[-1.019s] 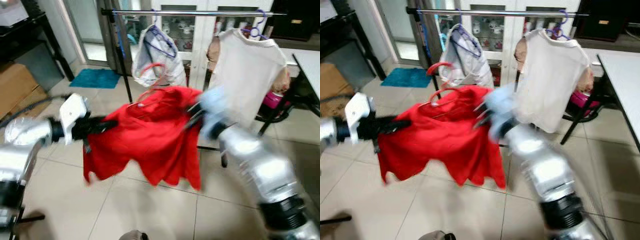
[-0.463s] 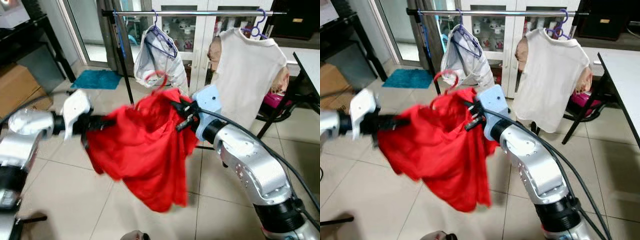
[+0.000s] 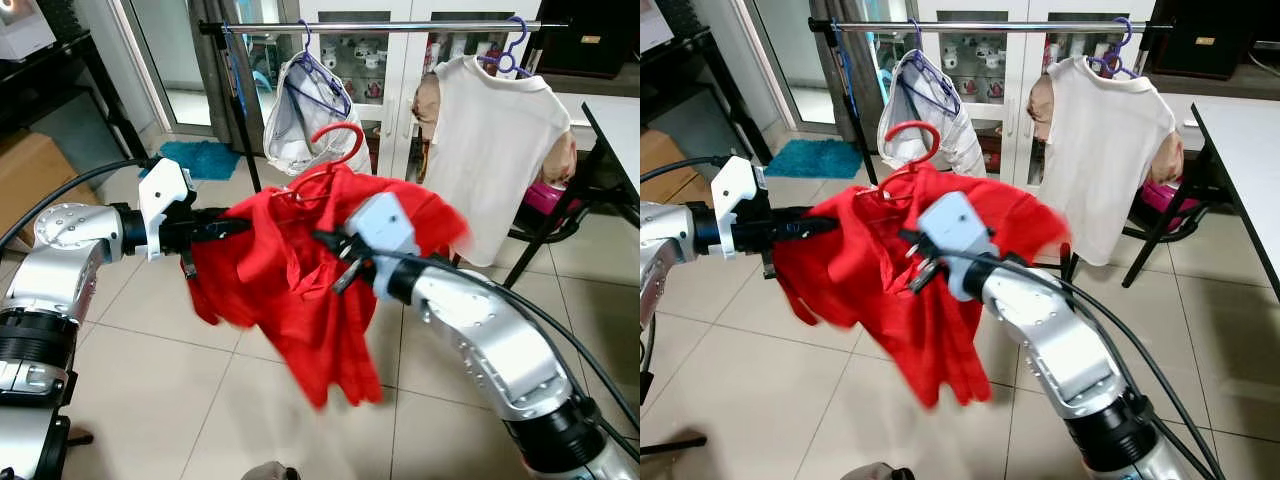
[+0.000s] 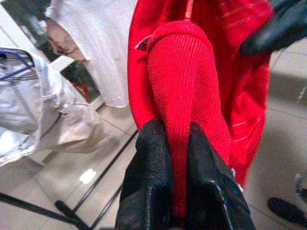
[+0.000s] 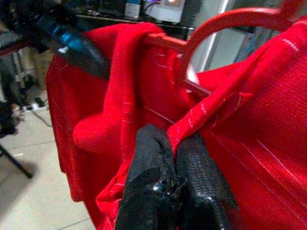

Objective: Hang hanger

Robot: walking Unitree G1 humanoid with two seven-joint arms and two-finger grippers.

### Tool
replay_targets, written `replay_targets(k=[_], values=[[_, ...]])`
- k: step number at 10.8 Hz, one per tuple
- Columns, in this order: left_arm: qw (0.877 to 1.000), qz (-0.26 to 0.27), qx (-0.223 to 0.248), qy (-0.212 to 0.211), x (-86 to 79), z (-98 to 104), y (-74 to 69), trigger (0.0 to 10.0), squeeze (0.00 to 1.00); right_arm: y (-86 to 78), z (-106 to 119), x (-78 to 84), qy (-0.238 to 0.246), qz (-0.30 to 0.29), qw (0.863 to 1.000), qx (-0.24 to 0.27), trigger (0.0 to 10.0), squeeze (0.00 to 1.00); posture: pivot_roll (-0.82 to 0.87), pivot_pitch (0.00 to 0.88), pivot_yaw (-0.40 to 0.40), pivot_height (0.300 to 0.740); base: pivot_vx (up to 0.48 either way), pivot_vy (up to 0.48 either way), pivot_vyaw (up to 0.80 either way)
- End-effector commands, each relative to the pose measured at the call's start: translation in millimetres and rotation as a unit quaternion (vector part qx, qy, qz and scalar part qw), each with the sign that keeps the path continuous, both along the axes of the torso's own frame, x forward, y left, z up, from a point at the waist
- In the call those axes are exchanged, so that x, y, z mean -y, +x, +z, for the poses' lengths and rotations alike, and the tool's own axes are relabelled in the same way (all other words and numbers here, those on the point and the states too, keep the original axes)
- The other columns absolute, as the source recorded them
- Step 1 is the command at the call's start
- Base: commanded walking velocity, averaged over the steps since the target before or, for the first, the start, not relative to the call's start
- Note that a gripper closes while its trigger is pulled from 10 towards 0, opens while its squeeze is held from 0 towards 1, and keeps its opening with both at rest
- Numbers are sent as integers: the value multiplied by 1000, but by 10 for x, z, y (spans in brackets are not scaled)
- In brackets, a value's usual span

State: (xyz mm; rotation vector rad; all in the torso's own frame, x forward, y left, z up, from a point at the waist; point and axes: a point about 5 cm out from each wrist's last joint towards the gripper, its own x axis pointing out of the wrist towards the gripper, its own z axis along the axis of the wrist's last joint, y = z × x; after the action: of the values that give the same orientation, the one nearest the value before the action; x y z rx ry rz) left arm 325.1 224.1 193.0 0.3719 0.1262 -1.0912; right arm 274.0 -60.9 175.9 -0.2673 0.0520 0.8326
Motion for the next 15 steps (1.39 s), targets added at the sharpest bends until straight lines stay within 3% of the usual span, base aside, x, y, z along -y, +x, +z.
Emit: replay_targets(k=[1, 3, 5, 7, 8, 10, 12, 13, 14, 15], values=[[1000, -22, 10, -16, 7, 152, -27, 0, 0, 15, -8, -36, -8, 14, 1000, 2, 10000, 1000, -79, 0, 131, 740, 0, 0, 0], [1000, -22, 5, -7, -64, 181, -49, 0, 0, 47, -14, 59, -14, 8, 1000, 6, 10000, 1000, -75, 0, 123, 740, 0, 0, 0], [1000, -10, 6, 7, -209, 221, -77, 0, 0, -37, -17, 250, -22, 36, 999, 8, 10000, 1000, -76, 0, 122, 740, 0, 0, 0], [999, -30, -5, 26, -272, 257, -129, 0, 0, -154, 183, 569, 16, 81, 996, 23, 10000, 1000, -85, 0, 114, 740, 0, 0, 0], [998, -50, -4, 24, -292, 290, -166, 0, 0, -152, 356, 843, 34, 95, 994, 33, 10000, 1000, -89, 0, 118, 740, 0, 0, 0], [995, -103, -6, 15, -259, 332, -255, 0, 0, -30, 503, 1074, 24, 112, 992, 48, 10000, 1000, -90, 0, 124, 740, 0, 0, 0], [992, -128, 19, 6, -198, 363, -301, 0, 0, 98, 521, 1081, -14, 158, 986, 51, 10000, 1000, -84, 0, 120, 740, 0, 0, 0], [991, -134, 22, 4, -191, 346, -321, 0, 0, 143, 556, 1053, -15, 181, 982, 53, 10000, 706, -79, 0, 112, 740, 0, 0, 0], [990, -138, 23, 3, -202, 310, -346, 0, 0, 169, 601, 1004, -11, 218, 975, 51, 10000, 0, -74, 0, 106, 740, 0, 0, 0], [990, -136, 22, 0, -221, 272, -358, 0, 0, 150, 633, 928, -1, 254, 966, 45, 10000, 0, -70, 0, 100, 740, 0, 0, 0]])
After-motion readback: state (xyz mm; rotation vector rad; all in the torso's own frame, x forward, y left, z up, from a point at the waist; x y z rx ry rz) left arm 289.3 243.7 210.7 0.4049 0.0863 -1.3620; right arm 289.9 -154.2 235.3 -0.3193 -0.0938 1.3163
